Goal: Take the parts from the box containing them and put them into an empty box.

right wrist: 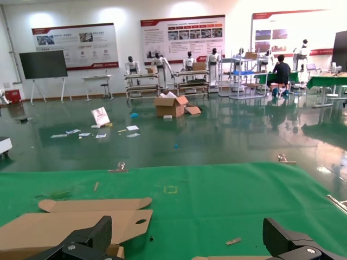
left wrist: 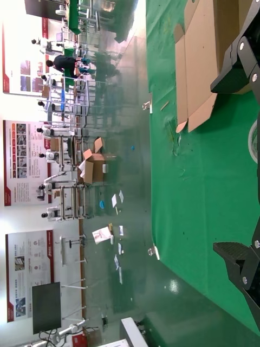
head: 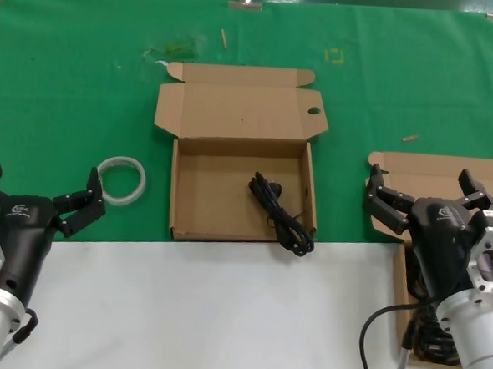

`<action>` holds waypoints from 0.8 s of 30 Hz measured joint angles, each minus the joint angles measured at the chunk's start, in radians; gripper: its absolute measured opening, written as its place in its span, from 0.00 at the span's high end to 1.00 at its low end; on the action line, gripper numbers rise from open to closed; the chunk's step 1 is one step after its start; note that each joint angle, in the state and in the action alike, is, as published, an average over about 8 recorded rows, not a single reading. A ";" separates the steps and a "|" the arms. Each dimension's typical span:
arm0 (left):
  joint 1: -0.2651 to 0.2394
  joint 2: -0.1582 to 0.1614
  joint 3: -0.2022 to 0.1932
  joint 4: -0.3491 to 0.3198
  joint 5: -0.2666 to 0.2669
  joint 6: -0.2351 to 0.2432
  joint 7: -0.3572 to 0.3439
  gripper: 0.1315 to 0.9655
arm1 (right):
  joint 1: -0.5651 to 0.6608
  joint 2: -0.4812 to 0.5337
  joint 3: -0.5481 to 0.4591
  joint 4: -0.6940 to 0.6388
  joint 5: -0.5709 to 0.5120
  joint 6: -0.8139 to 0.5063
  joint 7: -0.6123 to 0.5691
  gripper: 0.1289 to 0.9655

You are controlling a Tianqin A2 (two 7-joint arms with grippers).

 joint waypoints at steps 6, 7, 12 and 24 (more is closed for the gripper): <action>0.000 0.000 0.000 0.000 0.000 0.000 0.000 0.00 | 0.000 0.000 0.000 0.000 0.000 0.000 0.000 0.00; 0.000 0.000 0.000 0.000 0.000 0.000 0.000 0.00 | 0.000 0.000 0.000 0.000 0.000 0.000 0.000 0.00; 0.000 0.000 0.000 0.000 0.000 0.000 0.000 0.00 | 0.000 0.000 0.000 0.000 0.000 0.000 0.000 0.00; 0.000 0.000 0.000 0.000 0.000 0.000 0.000 0.00 | 0.000 0.000 0.000 0.000 0.000 0.000 0.000 0.00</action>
